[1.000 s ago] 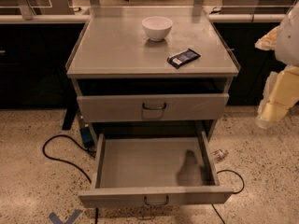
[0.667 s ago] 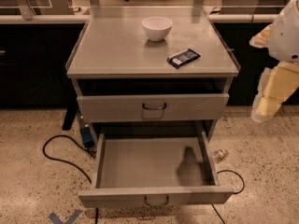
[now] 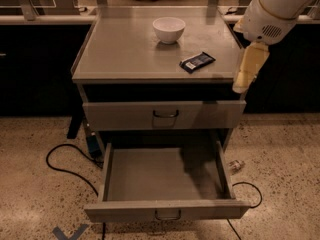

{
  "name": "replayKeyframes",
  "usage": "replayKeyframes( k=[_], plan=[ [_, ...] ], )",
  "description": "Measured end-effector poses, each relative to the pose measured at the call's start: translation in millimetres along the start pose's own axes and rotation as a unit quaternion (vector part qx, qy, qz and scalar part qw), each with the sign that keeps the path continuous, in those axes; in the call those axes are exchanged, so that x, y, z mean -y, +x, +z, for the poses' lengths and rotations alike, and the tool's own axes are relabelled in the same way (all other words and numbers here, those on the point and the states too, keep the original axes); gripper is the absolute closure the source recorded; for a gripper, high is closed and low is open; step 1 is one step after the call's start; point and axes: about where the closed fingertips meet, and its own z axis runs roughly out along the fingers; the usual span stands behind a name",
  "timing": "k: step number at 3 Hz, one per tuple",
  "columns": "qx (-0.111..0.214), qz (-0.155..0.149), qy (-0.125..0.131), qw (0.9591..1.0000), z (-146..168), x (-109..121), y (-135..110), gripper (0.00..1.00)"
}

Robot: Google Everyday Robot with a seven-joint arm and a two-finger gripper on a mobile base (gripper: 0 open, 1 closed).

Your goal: Place rxbar blueberry into middle drawer

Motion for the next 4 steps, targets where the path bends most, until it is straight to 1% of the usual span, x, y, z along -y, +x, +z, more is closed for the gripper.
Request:
replayKeyframes(
  k=[1,2,3,4],
  plan=[
    [0.0,-0.012,0.003,0.9999,39.1,51.4,-15.2,0.0],
    [0.0,-0.012,0.004,0.9999,39.6,52.5,-15.6,0.0],
    [0.007,-0.003,-0.009,0.9999,49.8,50.6,-7.3,0.0],
    [0.033,-0.026,-0.051,0.9978,87.4,60.9,-11.5,0.0]
  ],
)
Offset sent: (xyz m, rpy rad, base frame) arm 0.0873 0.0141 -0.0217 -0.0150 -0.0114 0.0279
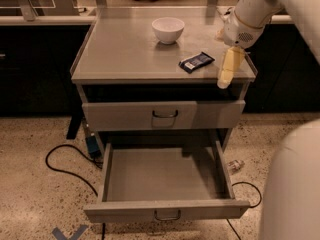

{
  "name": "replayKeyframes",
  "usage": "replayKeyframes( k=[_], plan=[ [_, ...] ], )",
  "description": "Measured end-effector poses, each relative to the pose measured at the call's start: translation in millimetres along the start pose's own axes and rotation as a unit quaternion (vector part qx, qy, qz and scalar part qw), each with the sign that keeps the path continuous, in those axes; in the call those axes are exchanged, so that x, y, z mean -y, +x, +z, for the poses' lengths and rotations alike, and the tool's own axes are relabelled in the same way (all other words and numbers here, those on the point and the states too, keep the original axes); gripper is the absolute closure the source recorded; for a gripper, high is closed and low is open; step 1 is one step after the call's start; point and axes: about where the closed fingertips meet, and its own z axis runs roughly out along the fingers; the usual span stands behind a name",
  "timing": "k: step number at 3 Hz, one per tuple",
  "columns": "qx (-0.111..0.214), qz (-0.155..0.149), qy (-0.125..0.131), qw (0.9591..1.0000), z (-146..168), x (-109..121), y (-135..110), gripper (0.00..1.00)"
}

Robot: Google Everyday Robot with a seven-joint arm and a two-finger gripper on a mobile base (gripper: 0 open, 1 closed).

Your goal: Place rxbar blueberry into middle drawer

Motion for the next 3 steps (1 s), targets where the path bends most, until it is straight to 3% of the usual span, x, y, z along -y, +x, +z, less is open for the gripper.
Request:
replayKeyframes(
  k=[1,2,3],
  plan=[
    [0.047,-0.036,-0.059,0.9965,55.0,18.3,-17.3,0.0],
    [0.096,-0.047,-0.053,0.9928,132.3,65.1,-45.1,0.0],
    [0.096,-0.047,-0.053,0.9928,132.5,65.2,-45.2,0.0]
  ],
)
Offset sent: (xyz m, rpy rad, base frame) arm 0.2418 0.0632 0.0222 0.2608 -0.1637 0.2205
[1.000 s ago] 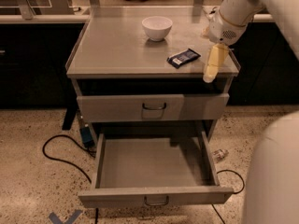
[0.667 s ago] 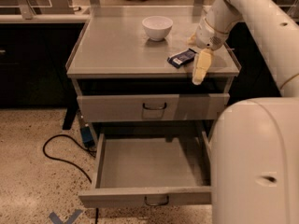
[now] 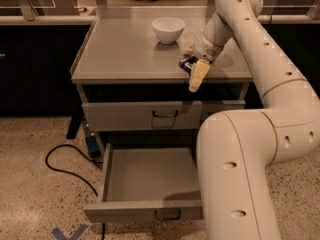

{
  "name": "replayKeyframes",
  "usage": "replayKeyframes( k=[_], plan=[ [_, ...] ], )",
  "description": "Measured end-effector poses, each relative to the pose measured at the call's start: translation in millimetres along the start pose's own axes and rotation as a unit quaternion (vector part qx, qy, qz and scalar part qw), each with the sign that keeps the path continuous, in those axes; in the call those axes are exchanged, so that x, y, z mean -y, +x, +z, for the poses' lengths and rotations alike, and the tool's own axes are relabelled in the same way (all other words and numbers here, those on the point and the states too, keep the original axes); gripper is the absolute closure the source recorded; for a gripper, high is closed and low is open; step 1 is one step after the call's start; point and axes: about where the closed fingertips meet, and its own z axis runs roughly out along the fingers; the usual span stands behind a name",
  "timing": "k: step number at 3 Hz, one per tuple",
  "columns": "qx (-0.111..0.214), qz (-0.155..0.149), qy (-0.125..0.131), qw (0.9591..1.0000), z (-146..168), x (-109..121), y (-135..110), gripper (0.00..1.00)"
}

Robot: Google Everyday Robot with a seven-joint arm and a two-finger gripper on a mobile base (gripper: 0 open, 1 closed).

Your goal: Place rxbar blueberry into middle drawer

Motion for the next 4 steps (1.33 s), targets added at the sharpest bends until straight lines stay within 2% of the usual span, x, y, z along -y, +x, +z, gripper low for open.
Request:
replayKeyframes(
  k=[1,2,3,4],
  plan=[
    [-0.014,0.017,0.021,0.9995,-26.1,12.8,-35.4,0.0],
    [-0.011,0.016,0.03,0.9994,-21.3,19.7,-37.9,0.0],
    [0.019,0.041,0.025,0.9986,3.9,20.7,-3.2,0.0],
    [0.021,0.042,0.029,0.9985,8.1,24.1,-4.1,0.0]
  ],
)
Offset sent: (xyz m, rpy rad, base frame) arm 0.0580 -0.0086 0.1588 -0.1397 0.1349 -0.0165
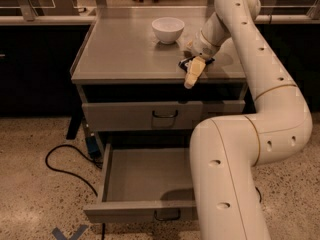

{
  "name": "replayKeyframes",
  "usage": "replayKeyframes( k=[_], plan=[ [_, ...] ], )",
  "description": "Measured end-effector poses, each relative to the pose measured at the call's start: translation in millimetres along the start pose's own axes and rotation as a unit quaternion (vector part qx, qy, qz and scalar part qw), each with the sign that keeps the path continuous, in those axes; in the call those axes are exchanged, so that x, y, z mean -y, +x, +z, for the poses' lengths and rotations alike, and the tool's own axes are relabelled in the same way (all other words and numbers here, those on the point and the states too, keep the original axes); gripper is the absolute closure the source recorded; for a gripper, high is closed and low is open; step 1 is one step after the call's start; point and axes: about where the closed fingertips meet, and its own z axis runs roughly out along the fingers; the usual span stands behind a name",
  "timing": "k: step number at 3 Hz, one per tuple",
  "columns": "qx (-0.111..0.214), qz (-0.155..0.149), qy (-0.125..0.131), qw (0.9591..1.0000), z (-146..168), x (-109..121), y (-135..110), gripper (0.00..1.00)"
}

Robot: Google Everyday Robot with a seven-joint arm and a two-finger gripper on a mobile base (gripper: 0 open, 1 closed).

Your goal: Place rxbar blueberry into middle drawer

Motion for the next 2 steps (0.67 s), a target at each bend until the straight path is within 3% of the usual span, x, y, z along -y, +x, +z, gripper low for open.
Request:
replayKeyframes(
  k=[1,2],
  plan=[
    [-0.028,-0.008,0.01,0.9995,-9.1,4.8,-42.0,0.0],
    [-0.026,-0.008,0.013,0.9996,-5.3,7.4,-43.4,0.0]
  ],
)
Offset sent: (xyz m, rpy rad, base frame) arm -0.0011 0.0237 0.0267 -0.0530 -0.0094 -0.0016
